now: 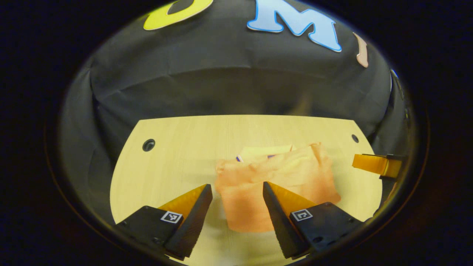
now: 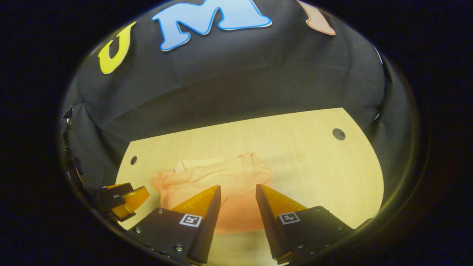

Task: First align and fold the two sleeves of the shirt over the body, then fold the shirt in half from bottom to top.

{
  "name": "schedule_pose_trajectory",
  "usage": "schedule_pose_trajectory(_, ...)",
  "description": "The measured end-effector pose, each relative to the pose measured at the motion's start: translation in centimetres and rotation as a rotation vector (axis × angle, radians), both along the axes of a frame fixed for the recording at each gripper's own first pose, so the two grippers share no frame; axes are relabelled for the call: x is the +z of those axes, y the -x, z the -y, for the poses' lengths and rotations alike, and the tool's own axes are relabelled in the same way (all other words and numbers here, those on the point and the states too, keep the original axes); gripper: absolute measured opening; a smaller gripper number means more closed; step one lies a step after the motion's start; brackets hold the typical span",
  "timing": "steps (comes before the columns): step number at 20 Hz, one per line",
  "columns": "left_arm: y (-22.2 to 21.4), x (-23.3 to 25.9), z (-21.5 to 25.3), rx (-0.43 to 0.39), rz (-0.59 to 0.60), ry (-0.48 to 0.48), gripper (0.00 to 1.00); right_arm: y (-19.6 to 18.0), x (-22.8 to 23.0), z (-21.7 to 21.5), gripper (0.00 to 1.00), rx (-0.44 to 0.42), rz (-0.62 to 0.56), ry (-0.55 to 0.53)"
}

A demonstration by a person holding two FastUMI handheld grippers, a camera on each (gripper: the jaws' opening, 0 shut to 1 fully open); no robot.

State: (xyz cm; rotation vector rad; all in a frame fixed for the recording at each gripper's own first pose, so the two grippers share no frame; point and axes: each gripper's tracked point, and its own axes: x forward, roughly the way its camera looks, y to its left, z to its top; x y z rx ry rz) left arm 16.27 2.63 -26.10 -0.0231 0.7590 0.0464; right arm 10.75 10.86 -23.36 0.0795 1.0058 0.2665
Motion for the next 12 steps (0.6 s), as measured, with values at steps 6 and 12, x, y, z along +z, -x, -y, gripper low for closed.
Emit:
schedule_pose_trajectory(6,9.1,7.1,1.9,0.016,0.051,0.011,0.91,6.8,6.0,1.3,0.61,0.021,0.023,-0.005)
schedule_pose_trajectory(12,17.4,9.0,4.3,0.005,0.075,0.032,0.92,12.9,9.7,1.9,0.61,0.044,0.061,-0.019)
